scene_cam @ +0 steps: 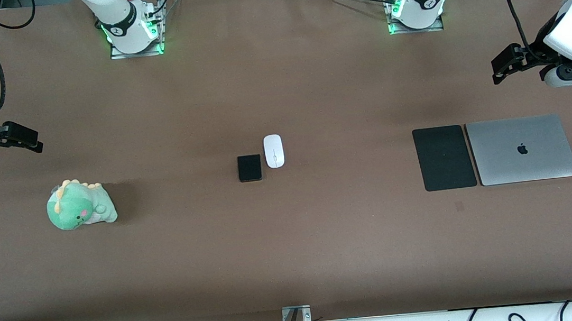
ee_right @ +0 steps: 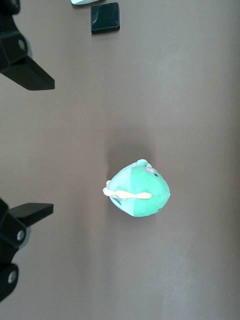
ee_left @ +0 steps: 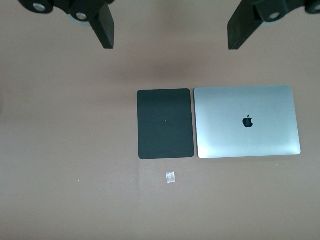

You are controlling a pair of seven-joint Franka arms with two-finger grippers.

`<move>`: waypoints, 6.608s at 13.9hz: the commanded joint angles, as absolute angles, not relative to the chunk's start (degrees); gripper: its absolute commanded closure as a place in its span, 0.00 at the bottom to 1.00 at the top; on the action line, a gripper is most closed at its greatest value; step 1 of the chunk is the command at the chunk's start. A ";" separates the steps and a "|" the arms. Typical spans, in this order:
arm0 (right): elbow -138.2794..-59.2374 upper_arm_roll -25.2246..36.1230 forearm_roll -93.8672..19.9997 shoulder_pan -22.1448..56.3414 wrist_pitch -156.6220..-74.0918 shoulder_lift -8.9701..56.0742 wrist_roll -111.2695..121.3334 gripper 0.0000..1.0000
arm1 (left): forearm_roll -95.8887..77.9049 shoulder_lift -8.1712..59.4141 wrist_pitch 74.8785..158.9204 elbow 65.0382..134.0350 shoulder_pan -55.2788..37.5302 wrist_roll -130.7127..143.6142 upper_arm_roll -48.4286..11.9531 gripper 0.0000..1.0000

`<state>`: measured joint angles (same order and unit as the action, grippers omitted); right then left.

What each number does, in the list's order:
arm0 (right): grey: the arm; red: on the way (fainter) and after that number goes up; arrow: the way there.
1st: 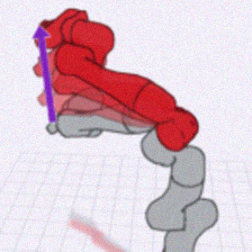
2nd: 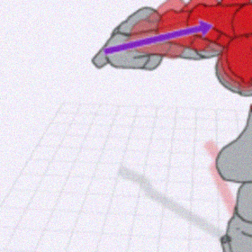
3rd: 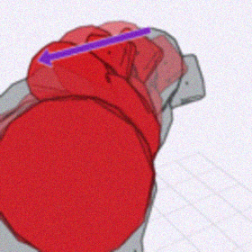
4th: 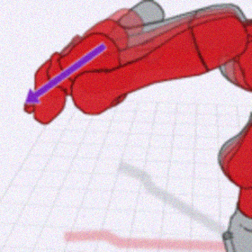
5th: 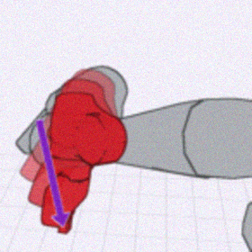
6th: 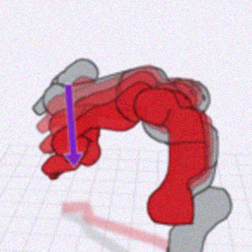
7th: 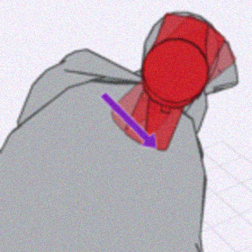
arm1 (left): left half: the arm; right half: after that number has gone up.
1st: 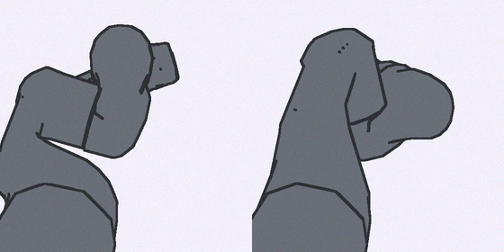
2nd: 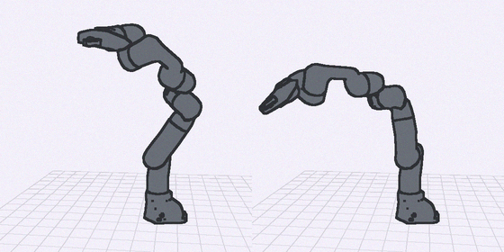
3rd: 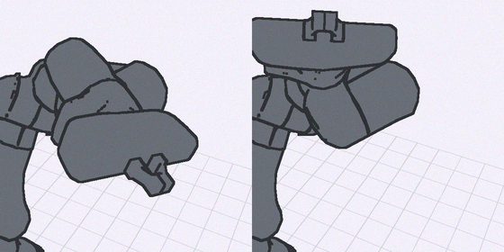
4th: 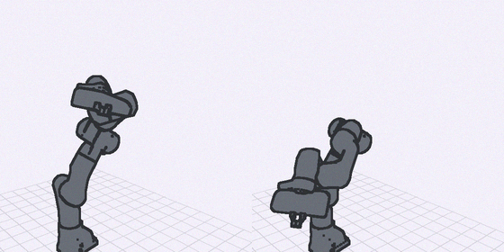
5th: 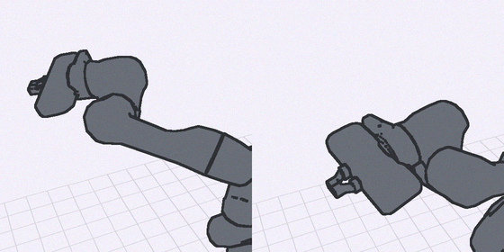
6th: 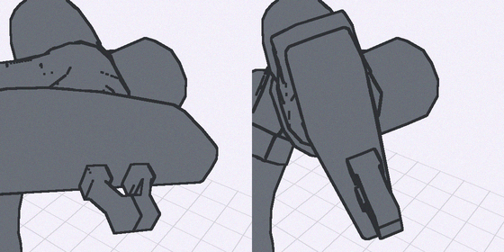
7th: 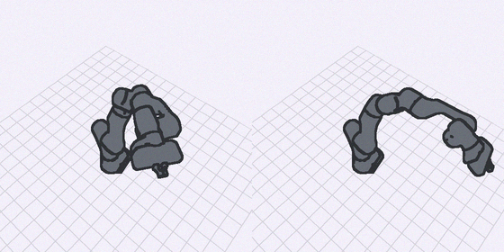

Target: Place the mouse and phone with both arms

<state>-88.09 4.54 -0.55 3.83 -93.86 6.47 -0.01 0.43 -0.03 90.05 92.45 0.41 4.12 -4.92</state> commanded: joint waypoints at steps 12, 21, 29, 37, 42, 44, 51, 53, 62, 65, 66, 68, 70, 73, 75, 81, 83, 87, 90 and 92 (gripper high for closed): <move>-86.66 3.60 -0.44 2.90 -92.55 6.86 -0.35 0.00 | -1.67 0.00 88.51 91.58 1.05 1.67 -5.10 0.00; -86.66 3.60 -0.44 2.90 -92.55 6.86 -0.26 0.00 | -3.33 3.85 89.21 91.23 -1.93 7.00 -8.69 0.00; -86.66 3.60 -0.44 2.90 -92.55 6.86 -0.18 0.00 | -7.21 21.07 106.67 87.98 -20.27 37.40 -12.92 0.00; -86.66 3.69 -0.44 2.90 -92.55 6.86 0.18 0.00 | -1.50 40.41 131.19 87.89 -38.66 54.14 -12.22 0.00; -86.66 3.69 -0.44 2.90 -92.55 6.86 0.17 0.00 | -1.41 45.26 134.56 86.14 -39.29 54.14 -11.52 0.00; -86.66 3.69 -0.44 2.90 -92.55 6.86 0.26 0.00 | 2.35 47.28 134.91 84.12 -39.99 54.31 -11.34 0.00; -86.57 3.78 -0.44 2.90 -92.55 6.86 0.18 0.00 | 3.60 50.44 135.09 81.39 -39.99 55.10 -11.25 0.00; -86.57 3.78 -0.44 2.90 -92.55 6.86 0.26 0.00 | 3.78 51.50 135.09 79.81 -40.08 56.77 -11.16 0.00; -86.57 3.78 -0.53 2.90 -92.55 6.86 0.35 0.00 | 6.59 51.33 134.91 79.80 -39.46 55.81 -10.99 0.71; -86.57 3.78 -0.44 2.90 -92.64 6.86 0.35 0.00 | 6.50 48.88 134.12 80.41 -36.14 51.88 -10.99 0.93; -86.57 3.78 -0.44 2.90 -92.55 6.86 0.35 0.00 | 6.50 47.13 132.21 80.94 -34.64 50.29 -11.33 0.98; -86.57 3.78 -0.53 2.90 -92.55 6.86 0.26 0.00 | 6.42 43.96 125.45 81.12 -31.92 45.29 -11.51 1.00; -86.57 3.69 -0.44 2.90 -92.55 6.86 -0.09 0.00 | 6.24 39.75 119.99 83.30 -27.45 38.62 -11.69 1.00; -86.75 3.60 -0.26 2.99 -92.64 7.12 0.17 0.00 | 5.71 31.93 119.44 92.34 -18.92 25.53 -12.83 1.00; -87.19 3.60 -0.44 3.08 -92.55 7.38 -0.26 0.00 | 5.71 28.14 119.44 97.97 -13.04 17.97 -13.01 1.00; -87.71 3.52 -0.79 8.51 -93.42 8.96 -6.57 0.00 | 6.50 25.66 120.14 108.18 3.93 1.08 -12.92 1.00; -87.71 3.52 -1.57 11.41 -95.09 10.45 -10.26 0.00 | 6.50 25.66 123.90 112.48 7.98 0.35 -13.01 1.00; -87.71 3.52 -2.55 19.40 -100.36 15.28 -21.67 0.00 | 6.50 27.32 135.25 118.21 10.81 0.35 -12.92 1.00; -87.71 3.52 -2.46 24.42 -106.85 20.72 -27.85 0.00 | 6.50 27.68 135.53 117.95 10.72 0.35 -12.92 1.00; -87.71 3.52 -2.55 26.97 -111.33 25.03 -28.47 0.00 | 6.50 28.04 135.53 117.86 10.72 0.18 -12.92 0.49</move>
